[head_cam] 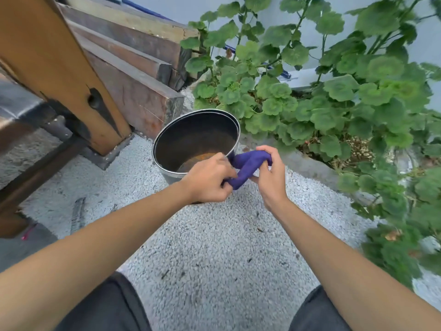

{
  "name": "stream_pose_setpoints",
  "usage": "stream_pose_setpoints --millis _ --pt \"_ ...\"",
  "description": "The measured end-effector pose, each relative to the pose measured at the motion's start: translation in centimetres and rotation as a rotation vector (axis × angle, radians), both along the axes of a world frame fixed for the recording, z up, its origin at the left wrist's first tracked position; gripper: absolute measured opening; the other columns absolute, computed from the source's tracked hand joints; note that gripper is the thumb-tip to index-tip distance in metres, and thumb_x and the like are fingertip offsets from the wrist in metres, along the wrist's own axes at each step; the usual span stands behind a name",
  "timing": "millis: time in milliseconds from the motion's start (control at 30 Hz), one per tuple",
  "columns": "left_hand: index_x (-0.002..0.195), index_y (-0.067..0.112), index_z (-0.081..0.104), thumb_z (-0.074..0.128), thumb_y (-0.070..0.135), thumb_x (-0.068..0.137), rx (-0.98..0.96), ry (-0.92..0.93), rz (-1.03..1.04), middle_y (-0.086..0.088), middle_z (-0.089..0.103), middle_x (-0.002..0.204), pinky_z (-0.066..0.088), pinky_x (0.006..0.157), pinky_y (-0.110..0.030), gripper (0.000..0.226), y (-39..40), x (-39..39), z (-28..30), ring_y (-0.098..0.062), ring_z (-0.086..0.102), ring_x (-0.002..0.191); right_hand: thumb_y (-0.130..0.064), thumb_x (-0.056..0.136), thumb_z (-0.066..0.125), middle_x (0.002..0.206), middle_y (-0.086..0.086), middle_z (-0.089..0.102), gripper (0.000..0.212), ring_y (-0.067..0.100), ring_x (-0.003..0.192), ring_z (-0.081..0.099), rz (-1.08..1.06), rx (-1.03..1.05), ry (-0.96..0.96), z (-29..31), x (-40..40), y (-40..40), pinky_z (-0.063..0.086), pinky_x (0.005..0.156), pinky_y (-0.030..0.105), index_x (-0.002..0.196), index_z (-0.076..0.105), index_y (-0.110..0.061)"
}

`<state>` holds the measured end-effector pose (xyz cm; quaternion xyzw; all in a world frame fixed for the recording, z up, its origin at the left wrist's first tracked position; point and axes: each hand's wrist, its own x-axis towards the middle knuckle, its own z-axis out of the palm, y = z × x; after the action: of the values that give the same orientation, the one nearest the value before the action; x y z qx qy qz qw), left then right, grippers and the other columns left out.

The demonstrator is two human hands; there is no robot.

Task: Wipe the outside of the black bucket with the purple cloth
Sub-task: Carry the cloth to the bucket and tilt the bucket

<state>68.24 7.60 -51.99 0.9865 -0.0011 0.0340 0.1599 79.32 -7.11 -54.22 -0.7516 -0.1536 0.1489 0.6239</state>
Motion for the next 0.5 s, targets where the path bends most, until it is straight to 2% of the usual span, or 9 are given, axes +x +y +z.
stream_pose_setpoints --millis 67,167,200,267,300,333,367,433,500 --pt "0.1 0.023 0.075 0.05 0.03 0.07 0.132 -0.121 -0.048 0.001 0.066 0.124 0.05 0.088 -0.035 0.04 0.5 0.3 -1.3 -0.025 0.053 0.123 0.002 0.098 0.042 0.113 0.001 0.068 0.042 0.026 0.108 0.067 0.015 0.024 0.02 -0.8 0.0 0.7 0.058 0.089 0.062 0.109 0.063 -0.032" --pt "0.134 0.02 0.061 0.04 0.024 0.079 0.267 -0.166 0.023 -0.009 0.045 0.153 0.042 0.104 -0.042 0.059 1.2 0.8 -2.7 -0.032 0.04 0.142 0.0 0.097 0.044 0.108 0.0 0.07 0.044 0.021 0.101 0.067 -0.004 0.022 -0.025 -1.1 0.2 1.2 0.055 0.095 0.056 0.105 0.064 -0.038" --pt "0.143 0.019 0.052 0.041 0.02 0.084 0.285 -0.146 0.059 -0.011 0.038 0.158 0.045 0.106 -0.044 0.06 1.4 1.0 -3.0 -0.033 0.039 0.144 0.002 0.098 0.044 0.108 0.0 0.07 0.046 0.02 0.101 0.067 -0.022 0.024 -0.033 -0.9 0.1 1.1 0.055 0.096 0.052 0.105 0.064 -0.038" --pt "0.156 0.022 0.029 0.05 0.013 0.092 0.279 -0.021 0.157 -0.009 0.022 0.166 0.052 0.091 -0.04 0.067 1.6 1.1 -3.3 -0.032 0.043 0.141 0.004 0.099 0.042 0.108 0.0 0.07 0.046 0.014 0.099 0.067 -0.059 0.03 -0.02 -0.8 0.1 0.8 0.055 0.095 0.044 0.107 0.064 -0.035" --pt "0.159 0.028 0.018 0.051 0.012 0.095 0.259 0.066 0.225 -0.006 0.019 0.166 0.051 0.078 -0.036 0.074 1.5 1.1 -3.2 -0.032 0.051 0.134 0.005 0.099 0.042 0.108 -0.001 0.07 0.045 0.012 0.098 0.067 -0.078 0.031 -0.005 -0.7 0.1 0.7 0.055 0.094 0.043 0.109 0.064 -0.033" --pt "0.159 0.033 0.009 0.05 0.01 0.095 0.237 0.142 0.273 -0.006 0.025 0.164 0.047 0.068 -0.037 0.08 1.3 1.0 -2.8 -0.034 0.059 0.123 0.005 0.099 0.041 0.107 -0.002 0.07 0.045 0.013 0.098 0.067 -0.09 0.035 0.011 -0.6 0.1 0.5 0.056 0.094 0.046 0.109 0.064 -0.034" --pt "0.159 0.036 0.002 0.049 0.008 0.094 0.22 0.189 0.289 -0.006 0.038 0.155 0.045 0.066 -0.04 0.085 0.9 1.0 -2.4 -0.036 0.063 0.113 0.004 0.099 0.041 0.107 -0.002 0.07 0.046 0.016 0.1 0.068 -0.094 0.033 0.02 -0.4 0.2 0.4 0.056 0.095 0.05 0.109 0.064 -0.036" --pt "0.158 0.04 0.0 0.051 0.004 0.086 0.188 0.199 0.296 -0.005 0.059 0.134 0.048 0.072 -0.044 0.096 0.4 1.1 -1.6 -0.039 0.065 0.105 0.003 0.099 0.04 0.108 -0.001 0.071 0.049 0.021 0.102 0.068 -0.084 0.025 0.006 0.1 0.3 0.1 0.054 0.098 0.054 0.108 0.063 -0.039" --pt "0.158 0.043 0.004 0.052 0.003 0.082 0.139 0.183 0.327 -0.003 0.066 0.126 0.051 0.08 -0.045 0.098 0.1 1.0 -0.7 -0.04 0.064 0.107 0.004 0.099 0.038 0.107 0.001 0.07 0.049 0.023 0.102 0.068 -0.069 0.028 -0.024 0.9 0.2 -0.2 0.052 0.1 0.051 0.107 0.062 -0.038"
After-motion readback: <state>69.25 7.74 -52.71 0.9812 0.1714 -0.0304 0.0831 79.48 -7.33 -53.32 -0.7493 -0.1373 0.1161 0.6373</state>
